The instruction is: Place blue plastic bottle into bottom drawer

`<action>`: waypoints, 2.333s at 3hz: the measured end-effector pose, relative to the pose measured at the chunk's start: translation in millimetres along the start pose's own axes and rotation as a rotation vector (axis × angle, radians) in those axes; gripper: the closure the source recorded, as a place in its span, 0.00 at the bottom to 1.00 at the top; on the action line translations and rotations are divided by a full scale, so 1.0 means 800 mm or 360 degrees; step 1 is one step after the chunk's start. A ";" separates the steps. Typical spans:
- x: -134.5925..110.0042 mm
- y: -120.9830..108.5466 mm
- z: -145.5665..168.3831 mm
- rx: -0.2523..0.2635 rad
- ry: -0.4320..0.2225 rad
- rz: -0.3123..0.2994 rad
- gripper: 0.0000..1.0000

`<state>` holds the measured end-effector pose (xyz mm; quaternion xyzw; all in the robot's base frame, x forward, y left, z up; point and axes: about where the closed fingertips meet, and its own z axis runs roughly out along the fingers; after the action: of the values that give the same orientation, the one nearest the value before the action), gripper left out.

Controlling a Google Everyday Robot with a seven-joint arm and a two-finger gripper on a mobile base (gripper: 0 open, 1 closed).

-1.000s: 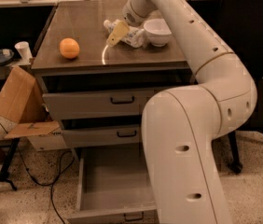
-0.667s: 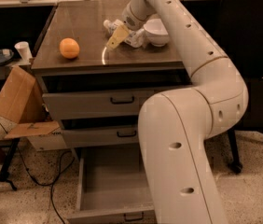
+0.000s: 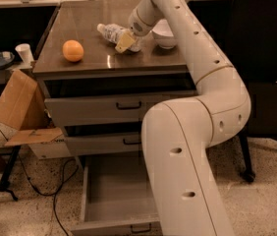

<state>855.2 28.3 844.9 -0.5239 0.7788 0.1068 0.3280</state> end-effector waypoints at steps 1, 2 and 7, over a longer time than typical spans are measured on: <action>0.004 -0.002 -0.005 -0.0009 -0.0011 -0.0005 0.69; -0.002 -0.013 -0.031 0.0042 -0.0054 0.0011 0.92; -0.153 0.054 -0.119 -0.0055 -0.0438 -0.0357 1.00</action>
Offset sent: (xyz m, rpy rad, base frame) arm 0.0022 -0.0363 0.0586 0.0548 -0.0808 -0.0513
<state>808.0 89.5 986.0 -0.5934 0.6613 0.1535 0.4323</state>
